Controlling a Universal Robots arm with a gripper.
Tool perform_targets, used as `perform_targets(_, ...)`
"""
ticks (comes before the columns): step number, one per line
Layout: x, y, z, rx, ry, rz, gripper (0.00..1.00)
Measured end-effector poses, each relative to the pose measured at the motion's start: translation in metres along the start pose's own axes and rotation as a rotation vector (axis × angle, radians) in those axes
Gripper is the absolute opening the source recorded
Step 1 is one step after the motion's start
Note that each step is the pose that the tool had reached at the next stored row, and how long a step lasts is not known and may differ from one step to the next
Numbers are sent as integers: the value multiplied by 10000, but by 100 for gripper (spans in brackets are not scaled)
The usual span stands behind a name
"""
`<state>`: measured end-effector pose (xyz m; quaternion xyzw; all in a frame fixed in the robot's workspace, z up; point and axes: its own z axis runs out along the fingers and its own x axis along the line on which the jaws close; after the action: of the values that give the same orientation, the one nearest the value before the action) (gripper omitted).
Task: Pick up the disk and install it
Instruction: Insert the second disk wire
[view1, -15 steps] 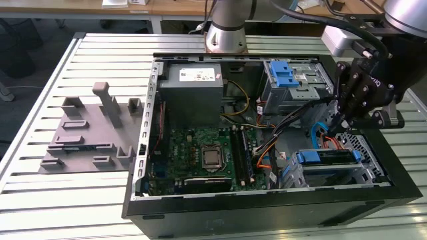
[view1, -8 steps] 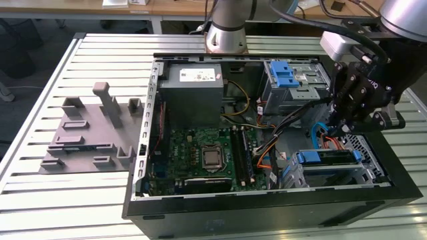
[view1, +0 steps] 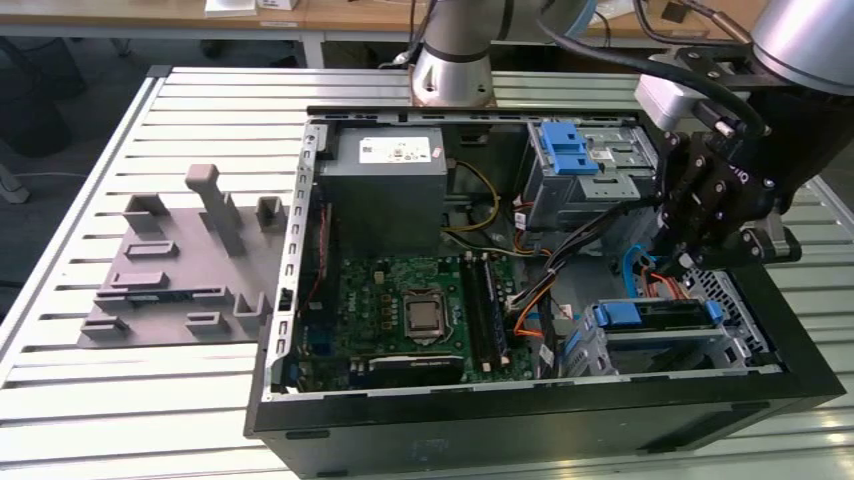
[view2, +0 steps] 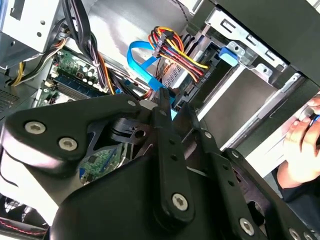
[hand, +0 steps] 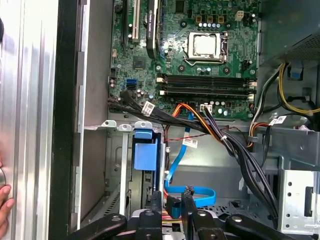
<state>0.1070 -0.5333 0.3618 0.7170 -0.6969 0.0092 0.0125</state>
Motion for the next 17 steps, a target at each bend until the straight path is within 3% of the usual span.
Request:
perform_targets(4, -8, 0, 37, 0, 0, 0, 28)
perform_targets(6, -11, 0, 52, 0, 1, 0, 16)
perform_targets(8, -12, -1, 60, 0, -1, 0, 16)
perform_targets(9, -11, 0, 62, 1, -37, 0, 16)
perform_targets(10, -12, 0, 65, 4, -139, 0, 16)
perform_targets(12, -13, 0, 68, 10, -449, -1, 16)
perform_targets(13, -12, 0, 78, 13, -545, -2, 16)
perform_targets(17, 20, 1, 109, 12, -552, -2, 16)
